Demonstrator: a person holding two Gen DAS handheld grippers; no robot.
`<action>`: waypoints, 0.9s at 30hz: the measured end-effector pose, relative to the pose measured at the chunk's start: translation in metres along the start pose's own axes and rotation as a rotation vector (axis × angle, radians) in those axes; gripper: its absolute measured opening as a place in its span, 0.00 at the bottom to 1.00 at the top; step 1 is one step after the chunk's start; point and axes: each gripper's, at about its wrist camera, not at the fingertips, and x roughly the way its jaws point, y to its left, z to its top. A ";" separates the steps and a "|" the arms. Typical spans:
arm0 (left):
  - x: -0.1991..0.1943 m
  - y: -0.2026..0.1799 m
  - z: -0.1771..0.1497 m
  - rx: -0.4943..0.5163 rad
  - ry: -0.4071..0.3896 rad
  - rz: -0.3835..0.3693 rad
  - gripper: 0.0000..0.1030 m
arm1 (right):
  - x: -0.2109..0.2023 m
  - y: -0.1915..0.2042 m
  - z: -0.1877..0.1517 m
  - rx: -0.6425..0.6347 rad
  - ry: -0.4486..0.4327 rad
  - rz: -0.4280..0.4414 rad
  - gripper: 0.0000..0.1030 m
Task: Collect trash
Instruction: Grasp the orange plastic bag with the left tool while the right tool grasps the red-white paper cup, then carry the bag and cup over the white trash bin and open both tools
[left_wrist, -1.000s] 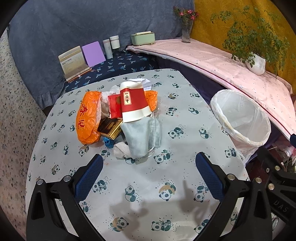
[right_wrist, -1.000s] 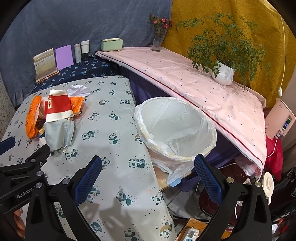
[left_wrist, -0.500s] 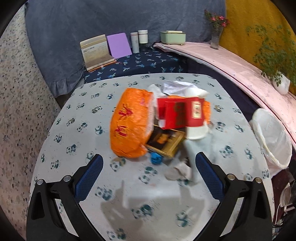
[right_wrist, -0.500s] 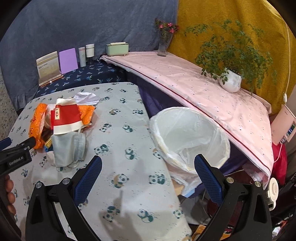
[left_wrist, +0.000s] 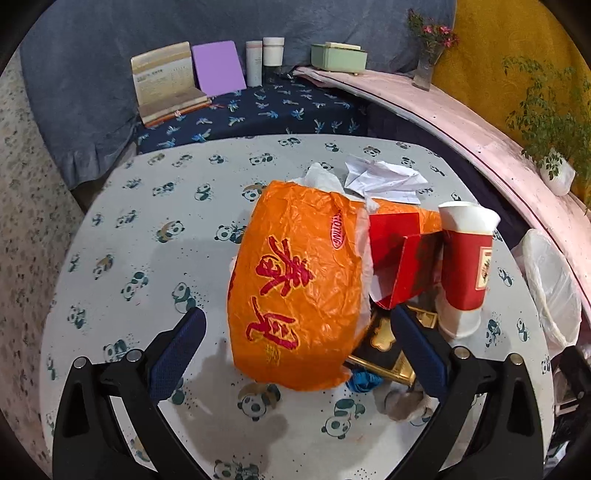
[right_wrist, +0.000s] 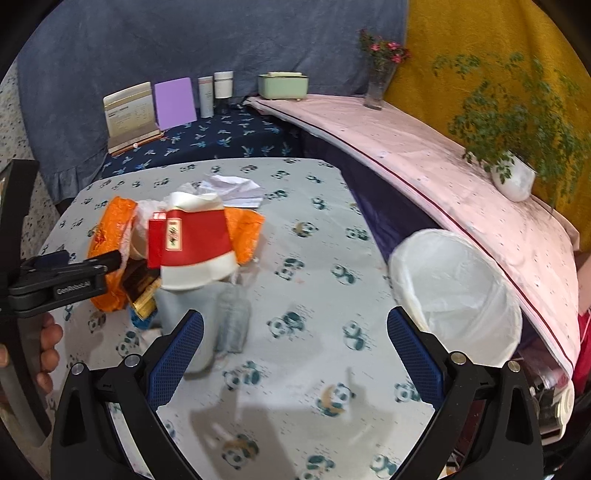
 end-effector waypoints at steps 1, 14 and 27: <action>0.003 0.003 0.001 -0.004 0.008 -0.013 0.92 | 0.003 0.006 0.004 -0.006 0.000 0.009 0.92; 0.002 0.017 -0.006 -0.016 0.042 -0.126 0.20 | 0.048 0.062 0.039 -0.037 0.006 0.090 0.74; -0.028 0.028 -0.006 -0.050 -0.001 -0.123 0.13 | 0.074 0.066 0.039 0.020 0.049 0.184 0.32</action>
